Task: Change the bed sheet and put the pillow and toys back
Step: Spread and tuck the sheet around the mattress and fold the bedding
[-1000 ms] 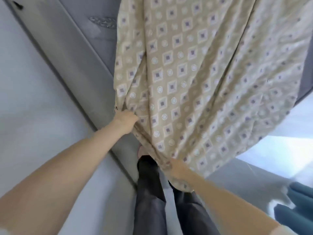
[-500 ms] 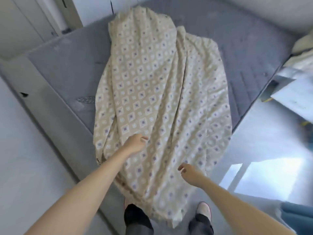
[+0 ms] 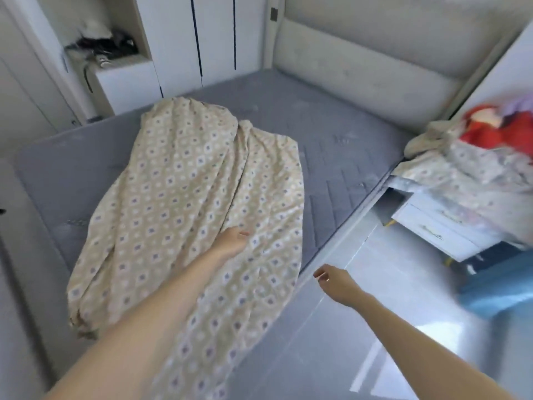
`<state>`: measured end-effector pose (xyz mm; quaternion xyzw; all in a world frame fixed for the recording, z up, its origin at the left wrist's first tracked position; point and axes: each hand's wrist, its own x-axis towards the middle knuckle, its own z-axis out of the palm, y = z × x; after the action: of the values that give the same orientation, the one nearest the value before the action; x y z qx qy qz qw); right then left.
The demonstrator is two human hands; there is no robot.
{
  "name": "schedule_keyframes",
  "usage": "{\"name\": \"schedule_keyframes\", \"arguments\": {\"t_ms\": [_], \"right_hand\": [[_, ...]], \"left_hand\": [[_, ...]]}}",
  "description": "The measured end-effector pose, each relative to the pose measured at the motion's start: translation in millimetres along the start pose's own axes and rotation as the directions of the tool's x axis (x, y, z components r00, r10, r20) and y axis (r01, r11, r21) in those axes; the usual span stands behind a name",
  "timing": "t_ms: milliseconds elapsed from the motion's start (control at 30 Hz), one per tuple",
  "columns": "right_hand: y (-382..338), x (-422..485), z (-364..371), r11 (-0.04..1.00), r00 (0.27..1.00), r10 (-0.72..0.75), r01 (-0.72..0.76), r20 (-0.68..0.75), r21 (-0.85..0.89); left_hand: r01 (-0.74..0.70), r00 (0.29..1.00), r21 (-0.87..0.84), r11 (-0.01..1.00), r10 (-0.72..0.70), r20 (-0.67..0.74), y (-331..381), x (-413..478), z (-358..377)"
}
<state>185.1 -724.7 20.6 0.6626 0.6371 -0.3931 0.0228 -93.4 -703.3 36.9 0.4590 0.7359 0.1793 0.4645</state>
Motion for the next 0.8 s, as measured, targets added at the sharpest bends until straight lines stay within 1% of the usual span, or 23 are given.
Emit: {"name": "schedule_keyframes", "arguments": {"t_ms": [67,267,400,433,567,700,800], "right_hand": [[12.3,1.7,-29.4,0.999,0.999,-0.017,0.018,-0.030,0.028],[39.2,27.0,-115.4,0.990,0.995,0.006,0.008,-0.100,0.142],[43.6,68.4,-161.2,0.983,0.993,-0.025,0.045,-0.112,0.176],[41.3,71.4,-165.1,0.982,0.994,-0.031,0.050,-0.108,0.184],[40.1,144.7,-213.7,0.980,0.994,-0.038,0.057,-0.105,0.188],[33.3,220.1,-262.9,0.984,0.997,-0.042,0.052,-0.060,0.172],[20.5,280.1,-308.7,0.990,0.998,-0.043,0.048,-0.040,0.131]], "left_hand": [[0.005,1.000,-0.024,1.000,-0.005,-0.005,23.4,4.3,13.6],[-0.018,1.000,-0.052,0.998,0.018,0.005,101.2,37.5,43.6],[-0.017,0.999,-0.109,0.994,0.013,-0.041,146.8,84.9,55.2],[-0.024,0.999,-0.113,0.993,0.018,-0.050,149.3,90.0,55.4],[-0.015,0.998,-0.151,0.988,0.005,-0.066,192.5,161.1,65.3],[-0.019,0.999,-0.259,0.966,0.006,-0.052,237.1,232.4,68.2],[-0.005,0.996,-0.332,0.943,-0.023,-0.081,270.7,284.5,60.9]]}}
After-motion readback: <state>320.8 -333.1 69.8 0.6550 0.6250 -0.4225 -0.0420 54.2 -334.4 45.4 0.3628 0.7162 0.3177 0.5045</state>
